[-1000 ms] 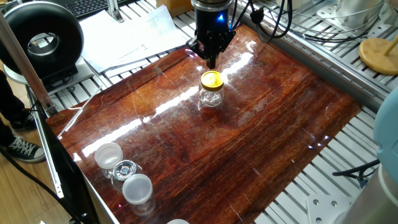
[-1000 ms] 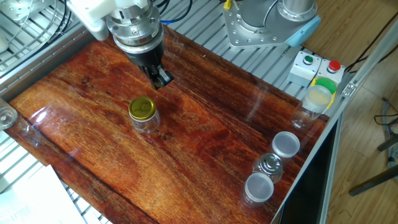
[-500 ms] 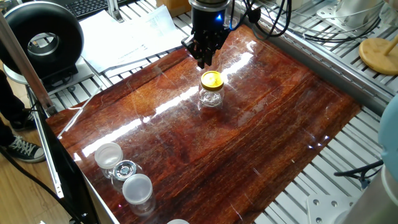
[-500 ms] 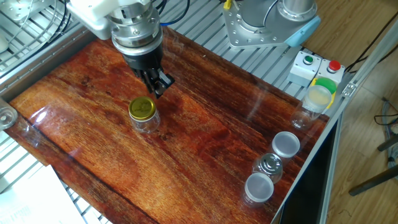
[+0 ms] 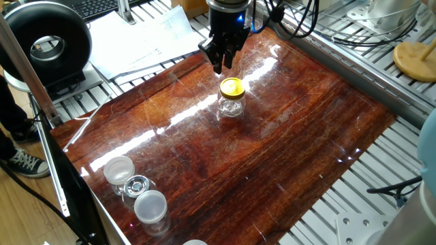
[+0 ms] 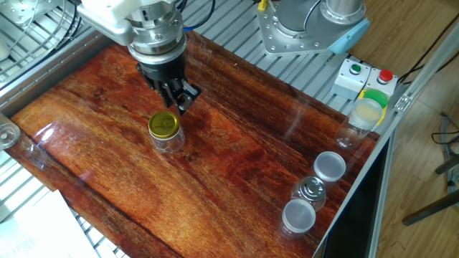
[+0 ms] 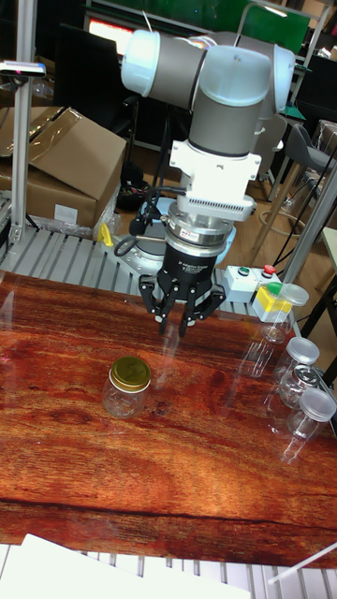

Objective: Unscrew the lid from the jar

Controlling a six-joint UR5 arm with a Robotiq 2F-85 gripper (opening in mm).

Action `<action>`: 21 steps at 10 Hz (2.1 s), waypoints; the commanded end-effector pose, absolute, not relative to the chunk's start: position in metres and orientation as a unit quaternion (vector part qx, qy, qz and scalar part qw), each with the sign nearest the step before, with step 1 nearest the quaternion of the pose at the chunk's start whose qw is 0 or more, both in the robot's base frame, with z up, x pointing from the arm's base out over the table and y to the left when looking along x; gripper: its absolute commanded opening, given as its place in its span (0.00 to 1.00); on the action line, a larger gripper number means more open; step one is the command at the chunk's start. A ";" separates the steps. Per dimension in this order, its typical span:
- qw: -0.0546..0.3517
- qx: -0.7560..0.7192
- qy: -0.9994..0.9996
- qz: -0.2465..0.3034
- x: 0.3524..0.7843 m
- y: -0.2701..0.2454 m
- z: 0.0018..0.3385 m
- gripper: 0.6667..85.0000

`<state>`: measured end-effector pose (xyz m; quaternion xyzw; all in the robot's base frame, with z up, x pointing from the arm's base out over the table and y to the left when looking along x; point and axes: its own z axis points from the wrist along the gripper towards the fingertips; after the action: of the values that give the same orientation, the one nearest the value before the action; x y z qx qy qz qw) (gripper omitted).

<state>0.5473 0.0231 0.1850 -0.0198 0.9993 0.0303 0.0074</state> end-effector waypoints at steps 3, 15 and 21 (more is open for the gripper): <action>0.018 -0.049 0.998 0.040 0.552 0.028 0.187 0.41; -0.012 -0.077 0.997 0.018 0.544 -0.002 0.163 0.49; 0.005 -0.123 0.992 0.025 0.560 -0.024 0.112 0.63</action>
<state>0.5539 -0.0214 0.1261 -0.1094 0.9938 0.0181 -0.0011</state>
